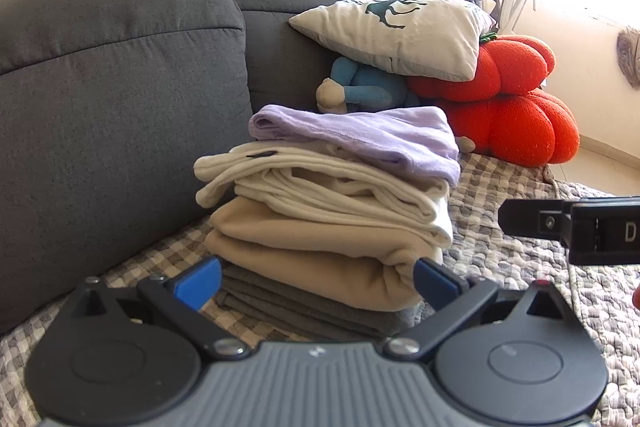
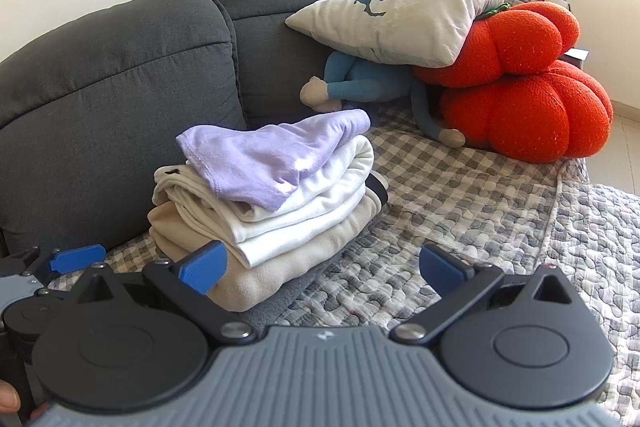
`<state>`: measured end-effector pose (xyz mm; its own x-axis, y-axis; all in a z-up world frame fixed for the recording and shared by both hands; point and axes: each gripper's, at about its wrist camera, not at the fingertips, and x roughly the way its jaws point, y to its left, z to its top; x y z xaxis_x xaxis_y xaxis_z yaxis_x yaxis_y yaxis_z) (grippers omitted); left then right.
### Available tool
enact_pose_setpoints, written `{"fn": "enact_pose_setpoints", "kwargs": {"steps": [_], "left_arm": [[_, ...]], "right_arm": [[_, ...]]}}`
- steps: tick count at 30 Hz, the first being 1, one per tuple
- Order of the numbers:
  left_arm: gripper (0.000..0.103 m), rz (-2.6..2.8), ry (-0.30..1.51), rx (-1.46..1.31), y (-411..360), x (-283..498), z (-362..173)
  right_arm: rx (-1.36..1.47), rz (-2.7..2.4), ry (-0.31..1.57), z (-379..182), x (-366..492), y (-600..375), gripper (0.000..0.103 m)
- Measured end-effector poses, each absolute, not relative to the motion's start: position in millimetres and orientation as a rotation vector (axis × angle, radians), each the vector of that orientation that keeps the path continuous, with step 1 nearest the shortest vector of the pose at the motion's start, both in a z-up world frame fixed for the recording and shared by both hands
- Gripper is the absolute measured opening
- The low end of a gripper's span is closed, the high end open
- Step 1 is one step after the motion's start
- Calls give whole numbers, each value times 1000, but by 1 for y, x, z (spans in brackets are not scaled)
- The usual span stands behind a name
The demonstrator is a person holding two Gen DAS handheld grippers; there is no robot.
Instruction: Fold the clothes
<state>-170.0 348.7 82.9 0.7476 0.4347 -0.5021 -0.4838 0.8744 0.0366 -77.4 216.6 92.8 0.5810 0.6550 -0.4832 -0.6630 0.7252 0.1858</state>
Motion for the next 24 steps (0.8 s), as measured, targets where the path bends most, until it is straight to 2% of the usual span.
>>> {"fn": "enact_pose_setpoints", "kwargs": {"steps": [24], "left_arm": [[102, 487, 523, -97, 345, -170, 83]], "right_arm": [[-11, 777, 575, 91, -77, 217, 103]]}}
